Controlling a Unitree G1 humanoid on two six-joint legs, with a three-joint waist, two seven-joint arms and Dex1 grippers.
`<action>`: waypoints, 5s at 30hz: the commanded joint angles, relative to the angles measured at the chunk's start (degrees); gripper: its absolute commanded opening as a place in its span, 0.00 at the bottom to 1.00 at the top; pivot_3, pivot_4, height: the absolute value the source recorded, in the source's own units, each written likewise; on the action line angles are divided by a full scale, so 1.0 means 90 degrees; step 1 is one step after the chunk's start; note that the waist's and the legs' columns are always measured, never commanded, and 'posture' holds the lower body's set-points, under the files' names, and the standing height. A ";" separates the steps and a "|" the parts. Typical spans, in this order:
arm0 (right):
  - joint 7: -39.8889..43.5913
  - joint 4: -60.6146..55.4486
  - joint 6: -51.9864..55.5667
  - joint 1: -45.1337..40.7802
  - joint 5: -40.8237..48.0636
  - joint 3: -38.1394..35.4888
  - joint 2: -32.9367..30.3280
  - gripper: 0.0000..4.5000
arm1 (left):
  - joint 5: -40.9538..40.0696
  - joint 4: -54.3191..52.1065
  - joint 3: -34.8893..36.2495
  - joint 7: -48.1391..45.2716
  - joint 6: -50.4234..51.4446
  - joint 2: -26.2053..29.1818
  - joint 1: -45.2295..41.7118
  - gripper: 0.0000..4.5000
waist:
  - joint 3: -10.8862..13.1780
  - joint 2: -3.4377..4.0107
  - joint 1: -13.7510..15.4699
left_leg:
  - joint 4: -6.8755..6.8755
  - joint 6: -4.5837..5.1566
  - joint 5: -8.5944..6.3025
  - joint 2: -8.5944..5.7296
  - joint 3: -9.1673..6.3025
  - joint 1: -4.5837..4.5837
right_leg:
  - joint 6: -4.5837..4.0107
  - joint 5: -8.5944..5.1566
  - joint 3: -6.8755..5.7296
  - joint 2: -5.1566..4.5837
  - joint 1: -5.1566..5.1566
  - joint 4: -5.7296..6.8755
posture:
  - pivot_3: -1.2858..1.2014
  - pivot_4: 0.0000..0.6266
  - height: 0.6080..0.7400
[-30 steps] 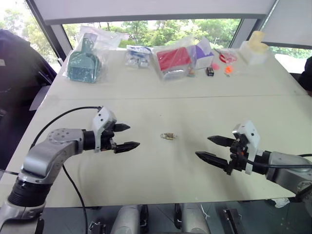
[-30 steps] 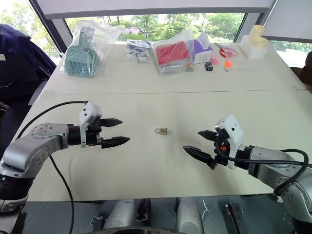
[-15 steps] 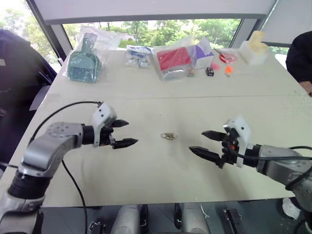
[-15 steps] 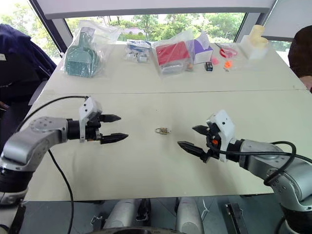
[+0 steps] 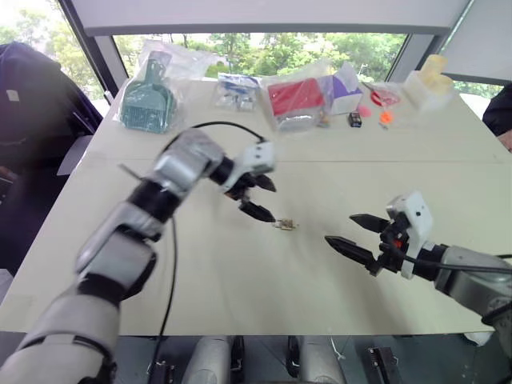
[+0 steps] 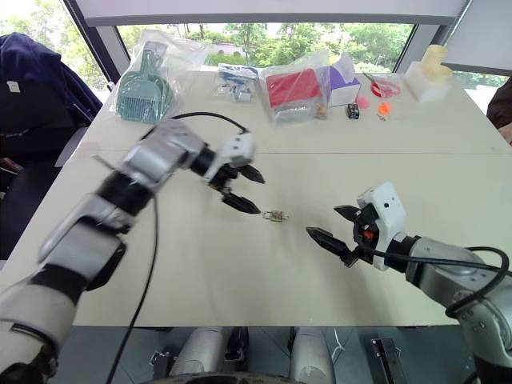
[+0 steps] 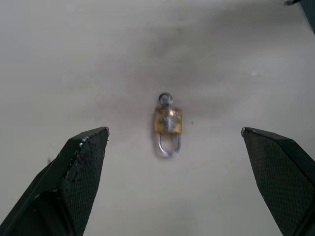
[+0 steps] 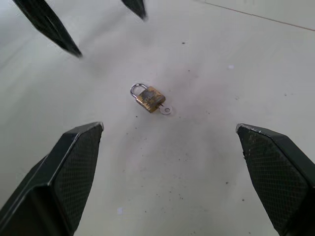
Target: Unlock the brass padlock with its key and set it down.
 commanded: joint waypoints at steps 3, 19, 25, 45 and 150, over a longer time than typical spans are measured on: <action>-0.0623 -0.0564 -0.0209 0.0266 -0.0089 -0.0023 0.0447 1.00 | 0.1111 0.2129 -0.0349 0.0118 -0.1762 -0.1013 -0.0746 0.99 | 0.0002 -0.0003 0.0006 | -0.0002 0.0001 0.0000 0.0003 0.0000 -0.0021 | 0.0003 0.0001 -0.0001 0.0001 -0.0029 0.0005 | 0.52 0.24 0.96; -0.1235 -0.0703 -0.0469 0.0266 -0.0288 0.0291 0.0955 1.00 | 0.2397 0.3479 -0.0211 0.0191 -0.2185 -0.1787 -0.0550 0.88 | -0.0012 -0.0002 0.0013 | 0.0082 0.0012 -0.0007 0.0009 -0.0105 -0.0057 | 0.0033 0.0019 -0.0097 -0.0005 0.0023 0.0003 | 0.52 0.24 0.96; -0.1140 -0.0529 -0.0481 0.0059 -0.0358 0.0414 0.0926 1.00 | 0.2565 0.2642 -0.0234 0.0159 -0.1909 -0.1527 -0.0046 0.31 | -0.0016 0.0006 0.0007 | 0.0081 0.0012 -0.0007 0.0011 -0.0116 -0.0058 | 0.0033 0.0019 -0.0111 -0.0002 0.0024 0.0005 | 0.52 0.24 0.96; -0.1637 0.1395 0.0126 -0.1487 0.2367 -0.0320 0.0963 1.00 | 0.1207 -0.3525 0.2060 0.2060 -0.1795 -0.0005 0.2051 0.15 | -0.0021 0.0028 0.0002 | 0.0087 -0.0002 0.0001 0.0008 -0.0135 -0.0057 | 0.0033 0.0021 -0.0123 -0.0009 0.0037 0.0012 | 0.52 0.24 0.96; -0.5464 0.2635 -0.1879 -0.2722 0.5719 0.0486 0.2637 0.01 | 0.3386 -0.2739 0.1852 0.5871 -0.6714 0.0399 0.1686 0.15 | -0.0020 0.0034 -0.0009 | 0.0088 -0.0026 0.0017 0.0008 -0.0127 -0.0054 | 0.0059 0.0036 -0.0127 0.0000 0.0042 0.0020 | 0.52 0.24 0.96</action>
